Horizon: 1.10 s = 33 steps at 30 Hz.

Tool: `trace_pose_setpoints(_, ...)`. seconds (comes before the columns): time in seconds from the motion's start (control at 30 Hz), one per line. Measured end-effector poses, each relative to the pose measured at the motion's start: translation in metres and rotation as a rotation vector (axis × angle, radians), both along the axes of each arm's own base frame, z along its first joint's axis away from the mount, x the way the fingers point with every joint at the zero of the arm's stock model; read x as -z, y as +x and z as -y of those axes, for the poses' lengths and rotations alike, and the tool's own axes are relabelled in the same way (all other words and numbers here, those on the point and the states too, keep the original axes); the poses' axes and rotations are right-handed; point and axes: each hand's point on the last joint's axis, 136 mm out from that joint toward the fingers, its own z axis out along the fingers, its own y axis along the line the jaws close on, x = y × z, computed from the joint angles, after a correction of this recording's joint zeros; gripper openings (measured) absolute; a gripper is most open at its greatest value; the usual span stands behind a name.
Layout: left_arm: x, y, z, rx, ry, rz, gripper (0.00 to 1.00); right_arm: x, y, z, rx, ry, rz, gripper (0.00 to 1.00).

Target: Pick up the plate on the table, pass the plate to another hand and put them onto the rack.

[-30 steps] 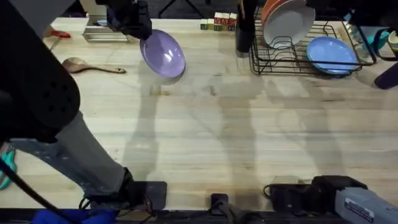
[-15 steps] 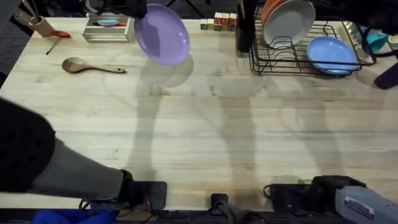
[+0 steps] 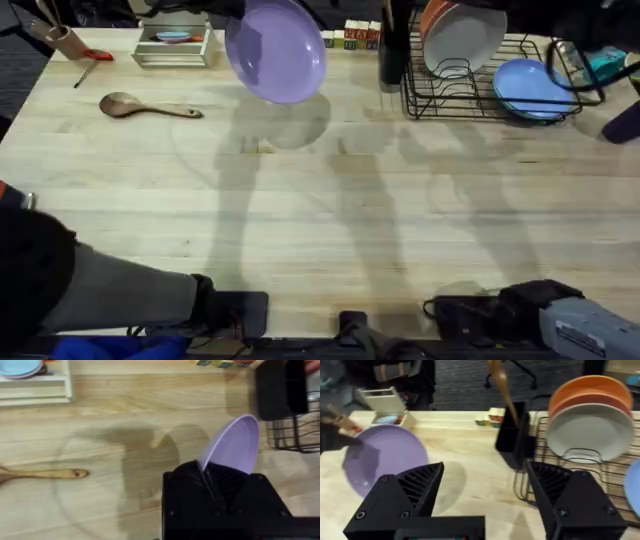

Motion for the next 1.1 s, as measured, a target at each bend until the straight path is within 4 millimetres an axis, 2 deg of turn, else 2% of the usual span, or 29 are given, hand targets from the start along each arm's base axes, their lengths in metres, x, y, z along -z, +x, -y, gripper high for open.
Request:
trace_pose_setpoints(0.27,-0.009,-0.003,0.023,0.09,-0.111,0.015,0.041,-0.002,-0.009,-0.042,-0.11,0.013,0.01,0.995)
trace_pose_setpoints(0.6,-0.023,-0.007,0.047,0.163,-0.254,0.025,0.041,0.029,-0.007,-0.081,-0.188,0.024,-0.09,0.995)
trace_pose_setpoints(0.83,-0.026,-0.008,0.051,0.159,-0.293,0.017,0.041,0.042,-0.005,-0.091,-0.164,0.103,-0.171,0.995)
trace_pose_setpoints(1.1,-0.026,-0.008,0.051,0.155,-0.297,0.014,0.041,0.043,-0.005,-0.091,-0.095,0.236,-0.243,0.995)
